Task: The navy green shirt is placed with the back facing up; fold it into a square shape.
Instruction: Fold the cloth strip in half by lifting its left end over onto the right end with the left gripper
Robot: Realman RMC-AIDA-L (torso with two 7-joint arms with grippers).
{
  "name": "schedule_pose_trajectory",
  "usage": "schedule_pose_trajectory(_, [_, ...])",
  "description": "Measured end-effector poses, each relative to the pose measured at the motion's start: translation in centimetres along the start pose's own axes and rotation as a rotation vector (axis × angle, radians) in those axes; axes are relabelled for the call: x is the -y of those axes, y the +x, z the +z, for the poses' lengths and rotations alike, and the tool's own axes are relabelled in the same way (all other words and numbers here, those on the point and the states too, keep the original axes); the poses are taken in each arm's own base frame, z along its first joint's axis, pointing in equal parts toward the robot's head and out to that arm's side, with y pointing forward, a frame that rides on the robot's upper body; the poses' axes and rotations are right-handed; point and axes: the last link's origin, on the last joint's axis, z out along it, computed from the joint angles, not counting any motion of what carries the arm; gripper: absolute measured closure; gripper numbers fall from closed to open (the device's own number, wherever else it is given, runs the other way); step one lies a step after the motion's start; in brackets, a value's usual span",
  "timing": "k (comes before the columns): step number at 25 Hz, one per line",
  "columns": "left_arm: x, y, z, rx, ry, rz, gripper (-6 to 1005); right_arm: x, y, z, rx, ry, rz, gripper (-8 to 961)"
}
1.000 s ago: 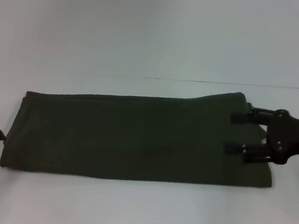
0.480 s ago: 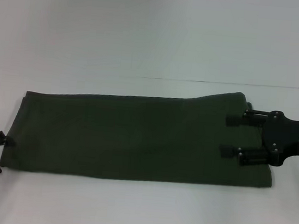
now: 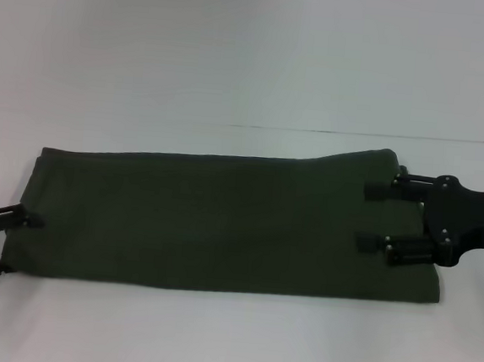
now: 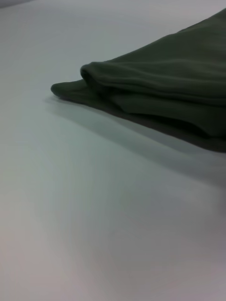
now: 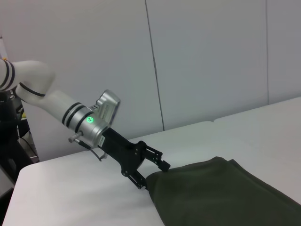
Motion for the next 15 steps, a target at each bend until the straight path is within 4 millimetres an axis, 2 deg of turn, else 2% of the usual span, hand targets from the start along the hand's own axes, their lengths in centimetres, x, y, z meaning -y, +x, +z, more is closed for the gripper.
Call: schedule_pose_trajectory(15, [-1.1, 0.2, 1.4, -0.003, 0.004, 0.028, 109, 0.0, -0.1, -0.1, 0.003, -0.002, -0.007, 37])
